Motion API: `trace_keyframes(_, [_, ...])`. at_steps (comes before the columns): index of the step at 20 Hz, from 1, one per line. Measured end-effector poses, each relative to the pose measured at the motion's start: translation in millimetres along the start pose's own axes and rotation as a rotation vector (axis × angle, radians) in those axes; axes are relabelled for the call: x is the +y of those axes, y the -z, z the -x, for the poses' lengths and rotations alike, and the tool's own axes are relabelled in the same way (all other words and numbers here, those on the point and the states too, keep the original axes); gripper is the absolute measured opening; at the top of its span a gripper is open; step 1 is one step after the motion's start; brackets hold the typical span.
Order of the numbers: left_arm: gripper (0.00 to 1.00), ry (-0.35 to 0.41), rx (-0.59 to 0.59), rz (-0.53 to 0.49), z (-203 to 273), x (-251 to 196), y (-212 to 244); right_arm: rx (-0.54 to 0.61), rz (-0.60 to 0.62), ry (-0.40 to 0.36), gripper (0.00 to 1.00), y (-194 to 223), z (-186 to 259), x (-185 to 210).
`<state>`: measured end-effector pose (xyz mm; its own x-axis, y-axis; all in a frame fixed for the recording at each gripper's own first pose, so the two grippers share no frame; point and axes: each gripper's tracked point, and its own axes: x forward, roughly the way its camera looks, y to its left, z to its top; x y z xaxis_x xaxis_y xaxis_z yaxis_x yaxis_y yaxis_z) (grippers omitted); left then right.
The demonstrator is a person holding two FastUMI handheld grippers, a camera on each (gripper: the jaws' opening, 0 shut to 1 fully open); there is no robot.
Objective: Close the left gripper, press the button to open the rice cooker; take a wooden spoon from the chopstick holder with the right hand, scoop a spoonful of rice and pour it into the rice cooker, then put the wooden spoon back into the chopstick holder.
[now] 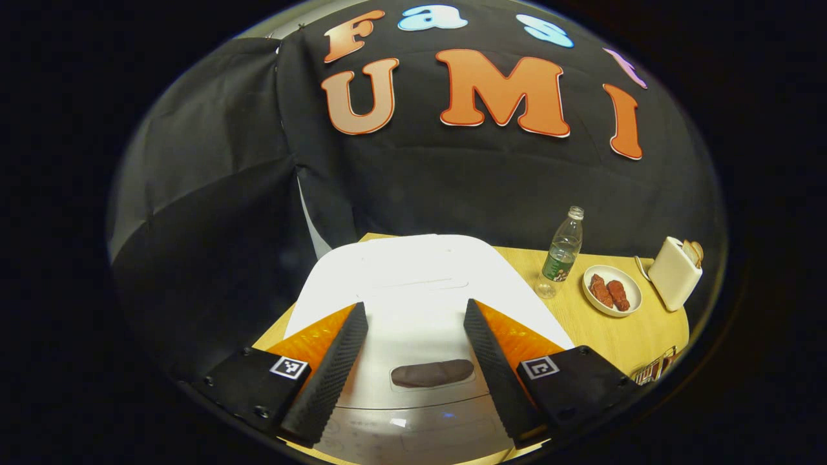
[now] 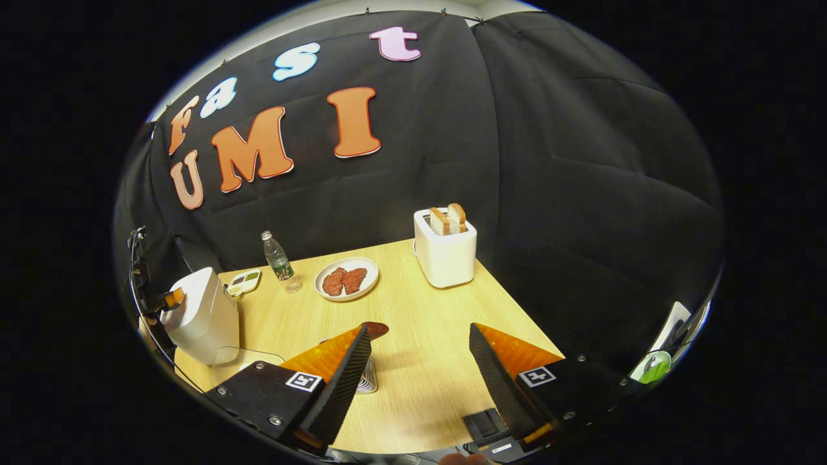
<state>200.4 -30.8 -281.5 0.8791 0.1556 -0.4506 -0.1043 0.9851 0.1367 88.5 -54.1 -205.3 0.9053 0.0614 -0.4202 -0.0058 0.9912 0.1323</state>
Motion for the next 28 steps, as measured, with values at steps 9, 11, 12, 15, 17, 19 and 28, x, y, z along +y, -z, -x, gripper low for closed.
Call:
trace_keyframes(9, [1.0, 0.029, 0.026, 0.025, 17.2, 10.7, -14.4, -0.102, 0.039, -0.013, 0.95, -46.3, 11.5, 35.5])
trace_keyframes(11, [1.0, 0.032, -0.007, 0.051, 32.3, 23.4, -35.4, -0.14, 0.042, -0.027, 0.95, -67.0, 14.1, 45.5])
trace_keyframes(12, [1.0, 0.034, -0.03, 0.061, 44.1, 28.7, -46.3, -0.158, 0.046, -0.032, 0.95, -76.6, 17.0, 49.0])
trace_keyframes(15, [1.0, 0.021, -0.131, 0.047, 81.5, 55.5, -94.2, -0.219, 0.066, -0.036, 0.95, -108.6, 28.8, 57.7])
trace_keyframes(17, [1.0, 0.039, -0.212, 0.044, 115.5, 67.9, -131.4, -0.264, 0.073, -0.043, 0.95, -129.0, 39.2, 65.0])
trace_keyframes(19, [1.0, 0.062, -0.277, 0.056, 149.6, 76.9, -160.0, -0.306, 0.077, -0.054, 0.95, -147.6, 51.3, 74.6])
trace_keyframes(28, [1.0, 0.106, -0.439, 0.079, 238.8, 120.6, -218.3, -0.444, 0.1, -0.08, 0.95, -188.8, 92.4, 106.0])
